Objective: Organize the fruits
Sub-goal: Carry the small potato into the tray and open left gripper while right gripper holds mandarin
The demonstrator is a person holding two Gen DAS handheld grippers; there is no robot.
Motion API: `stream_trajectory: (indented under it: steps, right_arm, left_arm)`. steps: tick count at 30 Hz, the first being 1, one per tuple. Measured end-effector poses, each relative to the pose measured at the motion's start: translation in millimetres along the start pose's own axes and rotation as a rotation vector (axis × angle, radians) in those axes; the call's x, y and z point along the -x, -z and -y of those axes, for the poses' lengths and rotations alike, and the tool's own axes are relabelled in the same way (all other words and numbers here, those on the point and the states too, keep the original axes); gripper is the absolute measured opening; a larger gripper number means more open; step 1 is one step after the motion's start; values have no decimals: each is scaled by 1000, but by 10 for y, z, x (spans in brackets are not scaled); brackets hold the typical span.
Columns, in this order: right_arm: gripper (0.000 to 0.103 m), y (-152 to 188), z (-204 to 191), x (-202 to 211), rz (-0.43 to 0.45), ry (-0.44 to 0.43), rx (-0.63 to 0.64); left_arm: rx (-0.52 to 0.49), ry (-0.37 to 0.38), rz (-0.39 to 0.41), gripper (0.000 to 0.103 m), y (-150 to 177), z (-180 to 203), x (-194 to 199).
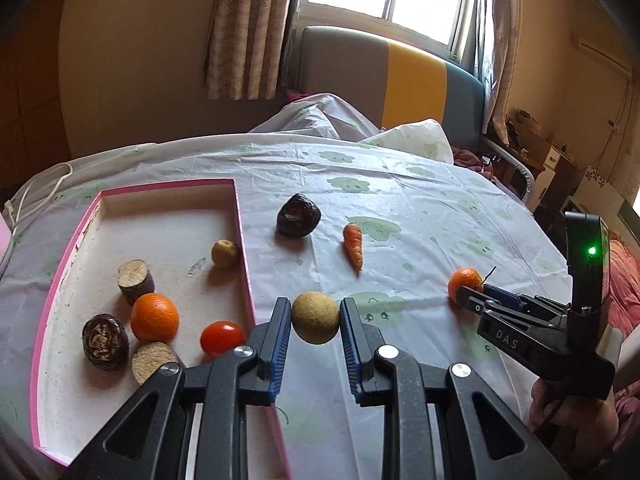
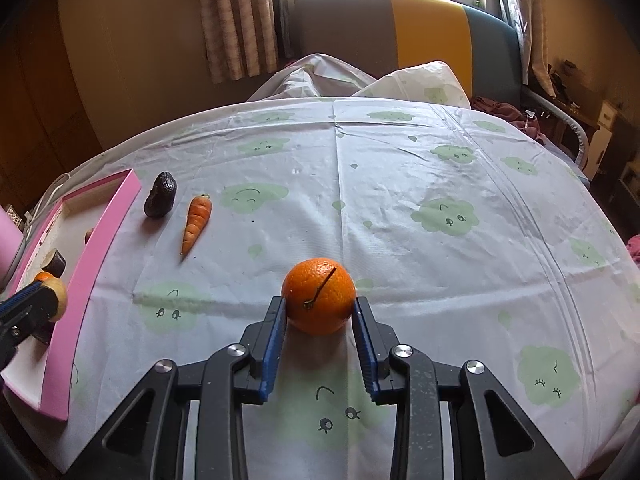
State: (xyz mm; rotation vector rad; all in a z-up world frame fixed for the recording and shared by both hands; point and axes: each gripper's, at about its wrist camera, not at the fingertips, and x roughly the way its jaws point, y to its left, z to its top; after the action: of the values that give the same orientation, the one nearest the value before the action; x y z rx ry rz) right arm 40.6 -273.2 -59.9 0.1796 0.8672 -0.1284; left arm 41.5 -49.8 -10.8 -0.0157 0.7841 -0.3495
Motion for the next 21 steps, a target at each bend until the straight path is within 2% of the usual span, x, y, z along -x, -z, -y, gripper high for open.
stream_trajectory:
  steps: [7, 15, 21]
  right_arm:
    - [34, -4, -47, -16, 4, 20, 29]
    - [34, 2, -56, -16, 9, 27, 37]
    - [34, 3, -61, -16, 10, 27, 36]
  left_arm:
    - [52, -56, 5, 25, -34, -313, 48]
    - [81, -81, 1, 25, -84, -569, 53]
    - [166, -91, -10, 25, -256, -977, 13]
